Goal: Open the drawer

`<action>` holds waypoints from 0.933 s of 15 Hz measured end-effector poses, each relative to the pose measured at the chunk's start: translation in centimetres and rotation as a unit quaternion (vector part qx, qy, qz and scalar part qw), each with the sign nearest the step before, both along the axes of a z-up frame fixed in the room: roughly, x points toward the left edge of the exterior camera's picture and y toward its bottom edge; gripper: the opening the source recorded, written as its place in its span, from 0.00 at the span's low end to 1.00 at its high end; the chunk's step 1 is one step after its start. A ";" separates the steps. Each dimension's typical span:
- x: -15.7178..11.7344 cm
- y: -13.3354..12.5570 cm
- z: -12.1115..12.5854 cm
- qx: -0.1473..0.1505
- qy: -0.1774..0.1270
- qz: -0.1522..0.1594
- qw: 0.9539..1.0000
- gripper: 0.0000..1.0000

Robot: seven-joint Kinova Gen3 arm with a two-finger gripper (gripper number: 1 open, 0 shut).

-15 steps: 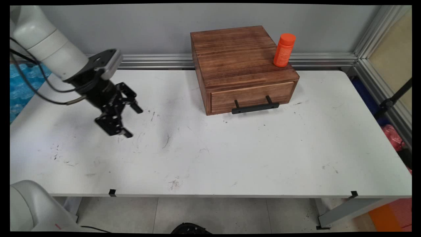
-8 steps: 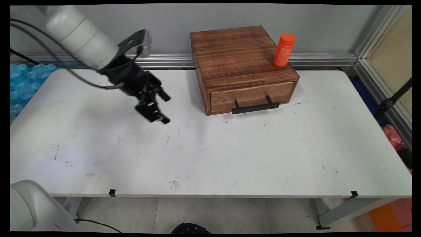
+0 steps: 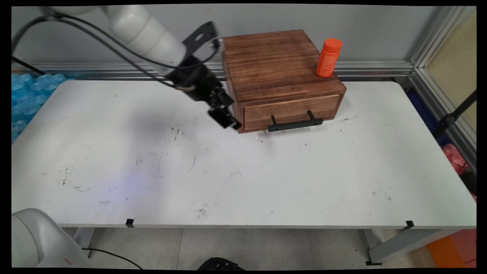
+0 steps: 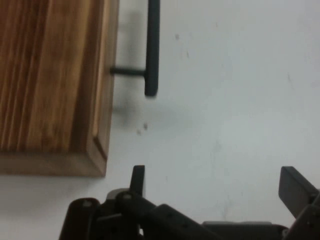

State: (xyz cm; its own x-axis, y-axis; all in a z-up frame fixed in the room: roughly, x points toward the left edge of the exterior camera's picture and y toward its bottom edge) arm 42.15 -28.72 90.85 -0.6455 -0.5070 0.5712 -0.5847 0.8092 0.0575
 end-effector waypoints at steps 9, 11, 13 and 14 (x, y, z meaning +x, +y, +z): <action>-8.8 -4.6 -1.8 -0.009 0.002 0.034 0.999 1.00; -10.8 -5.8 -2.6 -0.008 -0.003 0.040 0.999 1.00; -12.6 -6.7 -3.6 -0.005 -0.010 0.045 0.999 1.00; -13.7 -7.3 -4.2 -0.003 -0.015 0.047 0.999 1.00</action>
State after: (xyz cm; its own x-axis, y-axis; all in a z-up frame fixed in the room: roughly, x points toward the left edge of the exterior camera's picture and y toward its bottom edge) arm 28.49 -35.99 86.63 -0.6119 -0.5625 0.5560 -0.6590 0.7514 0.0349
